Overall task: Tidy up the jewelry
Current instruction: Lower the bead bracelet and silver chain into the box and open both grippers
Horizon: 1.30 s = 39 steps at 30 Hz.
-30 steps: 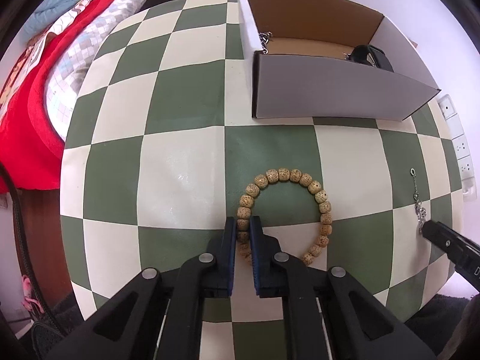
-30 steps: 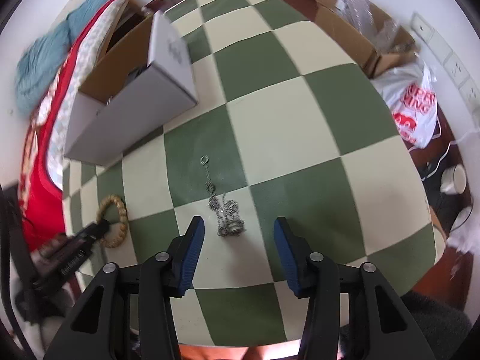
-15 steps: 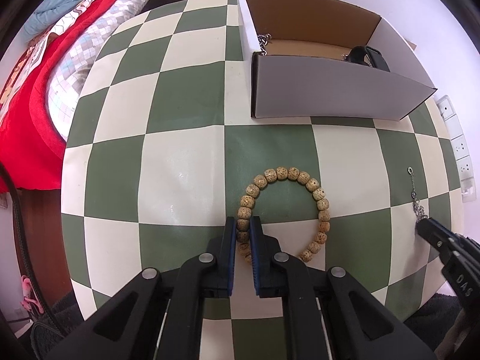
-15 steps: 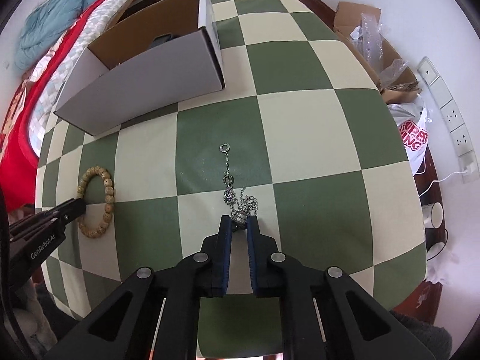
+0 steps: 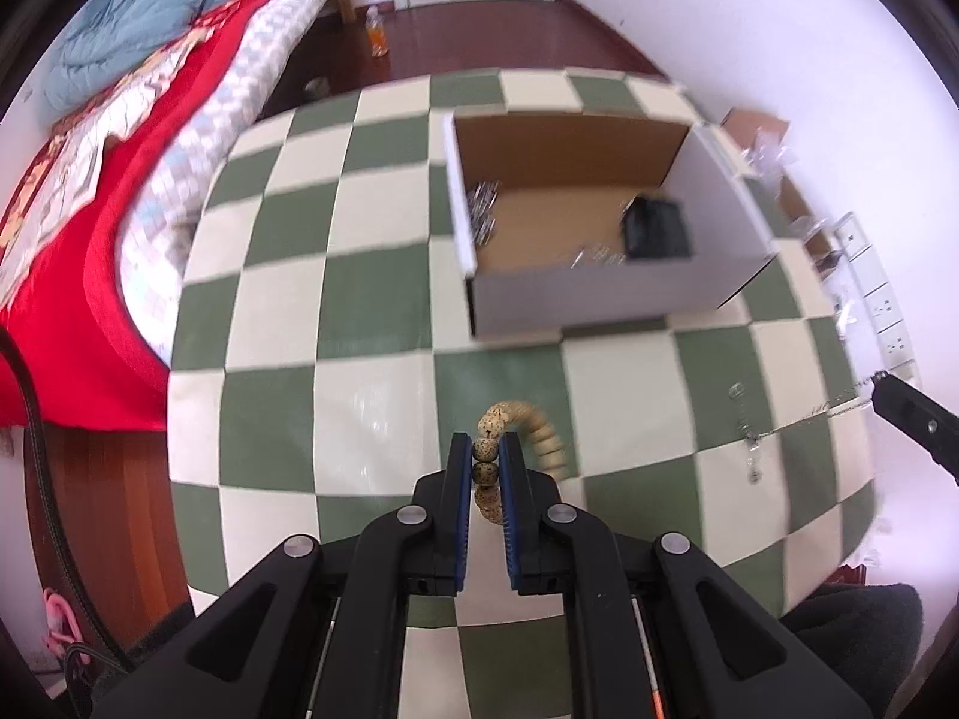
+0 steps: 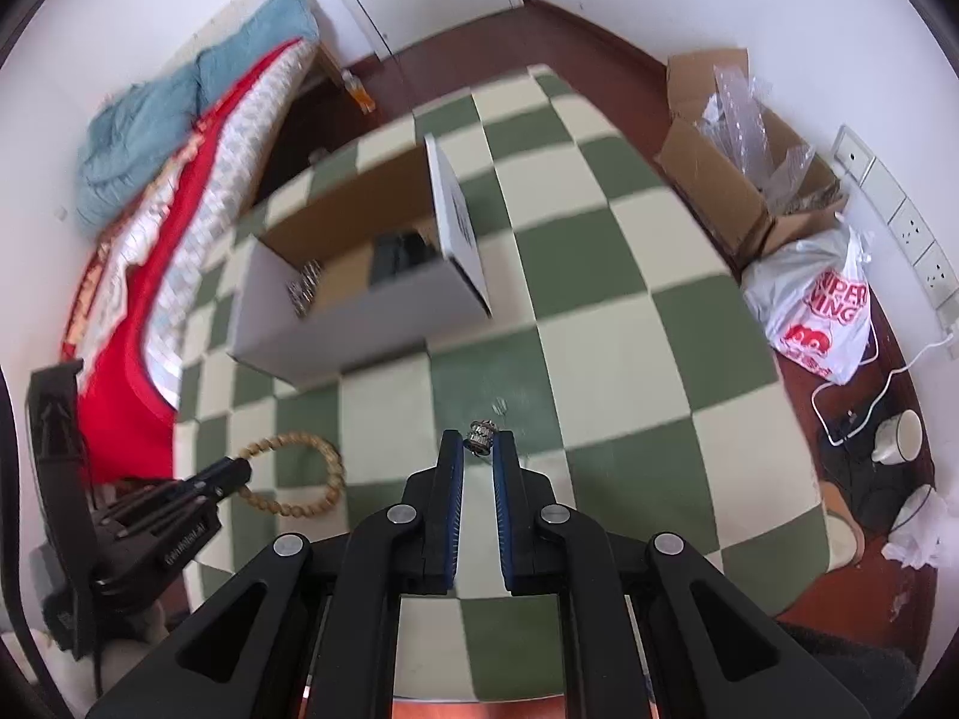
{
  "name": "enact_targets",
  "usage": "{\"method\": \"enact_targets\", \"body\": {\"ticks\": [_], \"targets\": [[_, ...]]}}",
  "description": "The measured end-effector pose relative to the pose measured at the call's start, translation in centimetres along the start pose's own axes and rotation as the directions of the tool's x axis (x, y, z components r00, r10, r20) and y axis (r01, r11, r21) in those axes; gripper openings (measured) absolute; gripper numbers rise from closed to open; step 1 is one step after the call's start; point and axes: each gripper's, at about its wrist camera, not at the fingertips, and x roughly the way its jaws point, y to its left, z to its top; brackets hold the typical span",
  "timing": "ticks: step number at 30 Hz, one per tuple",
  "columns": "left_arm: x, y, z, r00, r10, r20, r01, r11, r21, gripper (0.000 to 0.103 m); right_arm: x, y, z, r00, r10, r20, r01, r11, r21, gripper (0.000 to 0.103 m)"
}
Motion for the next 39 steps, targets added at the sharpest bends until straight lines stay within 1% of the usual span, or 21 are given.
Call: {"method": "enact_targets", "body": {"ticks": [6,9,15,20,23,26,29,32,36,39], "targets": [[-3.4,-0.3,2.0,0.997,-0.033,0.064,0.032,0.999,0.017,0.007,-3.9,1.3,2.4,0.997,0.035,0.067,-0.034,0.999,-0.017,0.010],[-5.1,-0.3,3.2,0.994,-0.029,0.101,0.026,0.999,0.036,0.007,-5.9,2.3,3.5,0.994,0.054,0.097,-0.051,0.998,-0.036,0.010],[-9.4,-0.5,6.0,0.982,-0.072,0.176,0.062,0.996,0.061,0.007,-9.5,4.8,5.7,0.984,0.102,0.146,-0.090,0.992,-0.089,0.010],[-12.2,-0.1,9.6,0.970,-0.113,0.217,0.097,0.992,0.081,0.007,-12.6,7.3,8.1,0.971,0.140,0.193,-0.112,0.982,-0.149,0.010],[-12.2,0.4,11.8,0.970,-0.118,0.213,0.101,0.991,0.087,0.007,-13.5,8.9,9.8,0.963,0.161,0.214,-0.123,0.976,-0.179,0.010],[-10.9,1.2,13.4,0.976,-0.120,0.184,0.108,0.991,0.078,0.007,-13.6,10.4,11.6,0.960,0.181,0.214,-0.138,0.969,-0.203,0.010],[-8.8,1.9,14.4,0.982,-0.125,0.139,0.118,0.991,0.058,0.007,-12.8,11.7,13.1,0.962,0.189,0.198,-0.140,0.962,-0.236,0.010],[-5.8,2.7,14.9,0.986,-0.153,0.072,0.152,0.988,0.022,0.007,-11.2,12.7,14.5,0.968,0.186,0.170,-0.137,0.955,-0.264,0.010],[-2.6,3.2,15.2,0.979,-0.204,0.002,0.204,0.978,-0.037,0.007,-7.9,13.7,15.8,0.977,0.185,0.105,-0.149,0.948,-0.282,0.010],[-0.8,3.3,15.3,0.967,-0.251,-0.032,0.248,0.966,-0.077,0.007,-4.8,13.8,16.2,0.980,0.191,0.055,-0.169,0.947,-0.274,0.010]]}}
